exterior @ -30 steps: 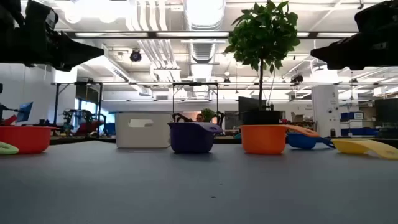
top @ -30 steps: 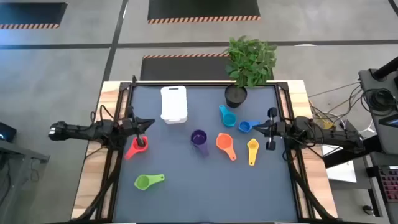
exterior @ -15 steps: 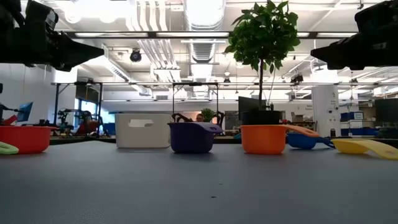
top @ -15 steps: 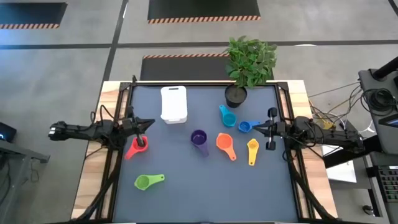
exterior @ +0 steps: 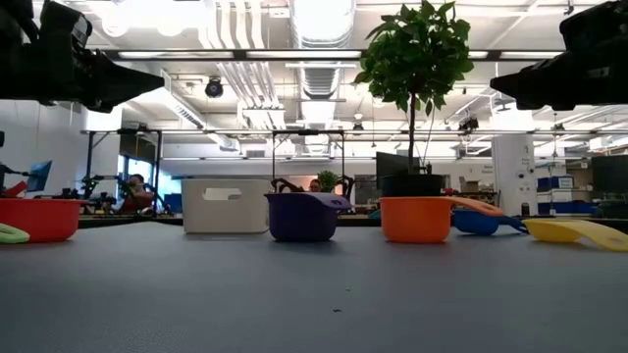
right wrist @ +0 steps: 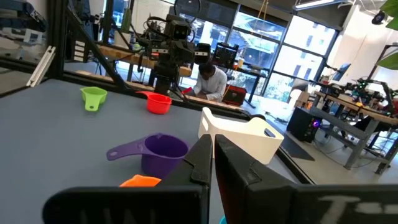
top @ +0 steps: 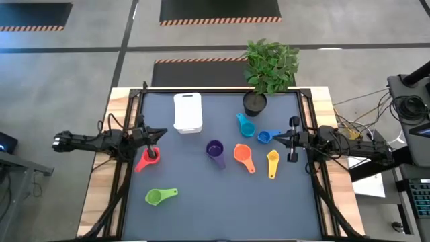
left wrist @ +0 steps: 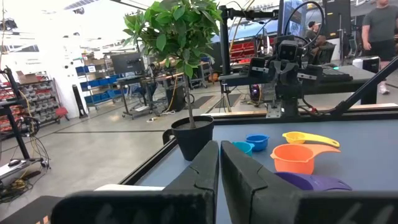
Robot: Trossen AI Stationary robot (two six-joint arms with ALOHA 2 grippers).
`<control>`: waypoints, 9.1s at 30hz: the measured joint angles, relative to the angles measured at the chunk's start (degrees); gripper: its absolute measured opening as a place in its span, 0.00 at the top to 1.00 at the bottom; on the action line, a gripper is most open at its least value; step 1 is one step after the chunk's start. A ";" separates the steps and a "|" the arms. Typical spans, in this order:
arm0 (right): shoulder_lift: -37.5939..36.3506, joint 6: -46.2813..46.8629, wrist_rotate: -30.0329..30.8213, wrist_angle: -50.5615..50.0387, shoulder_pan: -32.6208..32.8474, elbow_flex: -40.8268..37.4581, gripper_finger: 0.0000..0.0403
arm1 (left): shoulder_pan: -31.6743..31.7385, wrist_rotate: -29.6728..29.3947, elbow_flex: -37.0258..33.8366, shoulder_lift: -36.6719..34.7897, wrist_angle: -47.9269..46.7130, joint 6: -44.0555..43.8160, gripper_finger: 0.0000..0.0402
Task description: Nest measuring cups in basket
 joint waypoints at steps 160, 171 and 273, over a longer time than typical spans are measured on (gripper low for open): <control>19.41 -7.17 -0.02 31.43 0.02 12.40 0.98 | 2.41 24.39 88.56 120.30 -24.26 4.78 0.52; 19.40 -9.15 0.06 31.69 0.02 12.40 0.98 | 2.69 24.27 88.43 122.58 -24.22 6.50 0.68; 19.78 -12.59 3.54 31.41 0.00 12.34 0.98 | 6.13 28.80 76.57 98.22 -49.81 15.93 0.81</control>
